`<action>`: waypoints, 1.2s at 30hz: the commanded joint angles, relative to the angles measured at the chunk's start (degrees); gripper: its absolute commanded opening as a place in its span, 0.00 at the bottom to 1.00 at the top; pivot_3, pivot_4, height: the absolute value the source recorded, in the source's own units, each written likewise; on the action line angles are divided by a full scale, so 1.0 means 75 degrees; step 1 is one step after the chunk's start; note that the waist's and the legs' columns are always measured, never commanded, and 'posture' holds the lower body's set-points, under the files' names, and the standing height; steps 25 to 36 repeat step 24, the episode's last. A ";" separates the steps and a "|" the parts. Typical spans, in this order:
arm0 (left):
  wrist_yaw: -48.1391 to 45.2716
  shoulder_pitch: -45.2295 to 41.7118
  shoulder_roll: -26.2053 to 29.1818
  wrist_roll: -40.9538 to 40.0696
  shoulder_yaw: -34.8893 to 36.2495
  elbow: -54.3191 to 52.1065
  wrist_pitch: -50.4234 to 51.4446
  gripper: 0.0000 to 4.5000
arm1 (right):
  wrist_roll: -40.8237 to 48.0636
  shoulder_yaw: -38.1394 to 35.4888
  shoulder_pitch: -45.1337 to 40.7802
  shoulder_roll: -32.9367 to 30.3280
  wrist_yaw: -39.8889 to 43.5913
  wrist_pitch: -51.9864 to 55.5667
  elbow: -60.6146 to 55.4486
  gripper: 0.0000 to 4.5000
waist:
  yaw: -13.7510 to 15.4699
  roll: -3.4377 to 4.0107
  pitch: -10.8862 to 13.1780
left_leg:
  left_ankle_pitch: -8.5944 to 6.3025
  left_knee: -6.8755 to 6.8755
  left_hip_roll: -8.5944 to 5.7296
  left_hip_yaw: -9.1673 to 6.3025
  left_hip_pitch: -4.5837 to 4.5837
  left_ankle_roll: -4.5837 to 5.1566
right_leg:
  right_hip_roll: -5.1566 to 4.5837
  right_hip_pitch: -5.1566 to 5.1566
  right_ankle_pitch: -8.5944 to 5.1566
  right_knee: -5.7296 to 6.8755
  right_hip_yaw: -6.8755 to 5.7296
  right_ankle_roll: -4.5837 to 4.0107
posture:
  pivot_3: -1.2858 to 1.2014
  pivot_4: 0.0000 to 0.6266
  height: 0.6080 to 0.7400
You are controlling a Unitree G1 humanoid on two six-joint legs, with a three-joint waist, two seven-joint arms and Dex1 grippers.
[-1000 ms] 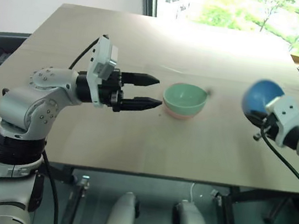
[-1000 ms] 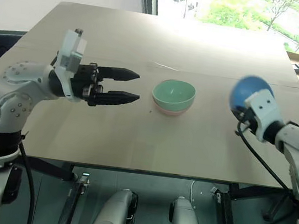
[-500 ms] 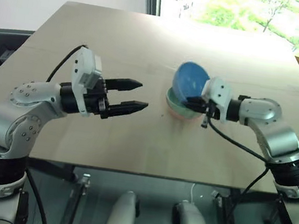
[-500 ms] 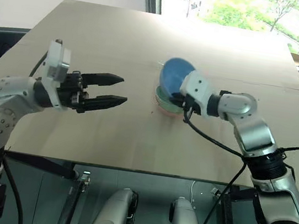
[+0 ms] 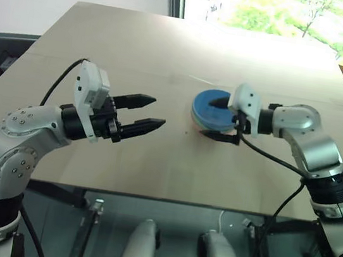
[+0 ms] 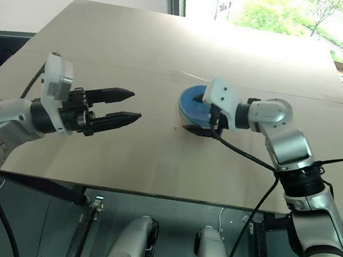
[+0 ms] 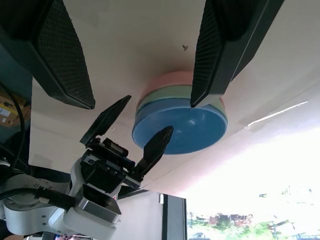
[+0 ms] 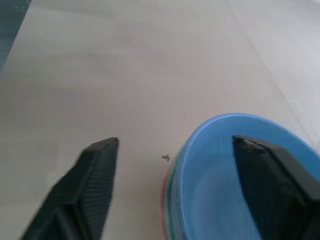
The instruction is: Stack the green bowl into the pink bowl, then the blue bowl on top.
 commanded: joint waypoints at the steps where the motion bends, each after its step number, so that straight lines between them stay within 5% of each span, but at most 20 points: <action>1: 0.0182 0.0299 0.0099 -0.0023 0.0490 -0.0352 -0.0171 0.72 | 0.0276 -0.1089 0.0494 -0.0347 -0.0562 0.0414 -0.0961 0.99 | 0.0005 0.0000 0.0000 | 0.0000 -0.0001 0.0000 -0.0001 -0.0001 0.0000 | 0.0000 0.0000 0.0000 -0.0001 0.0000 0.0000 | 0.52 0.24 1.00; 16: -0.0039 0.1796 0.0324 0.0266 0.1390 -0.0069 -0.0663 0.72 | 0.1536 -0.4823 0.4912 -0.1843 -0.0568 0.0536 -0.2516 0.99 | -0.0017 -0.0001 0.0000 | -0.0001 -0.0011 0.0000 0.0011 0.0007 0.0000 | -0.0003 0.0005 -0.0008 -0.0016 0.0008 -0.0012 | 0.52 0.24 1.00; 36: -0.0399 0.2091 0.0473 0.0153 0.1467 0.0083 -0.0701 0.72 | 0.2239 -0.5519 0.5493 -0.2188 -0.0751 0.1142 -0.3245 0.99 | -0.0051 -0.0002 -0.0002 | 0.0000 -0.0008 0.0004 0.0013 0.0018 0.0000 | 0.0000 0.0010 -0.0016 -0.0014 0.0011 -0.0024 | 0.52 0.24 1.00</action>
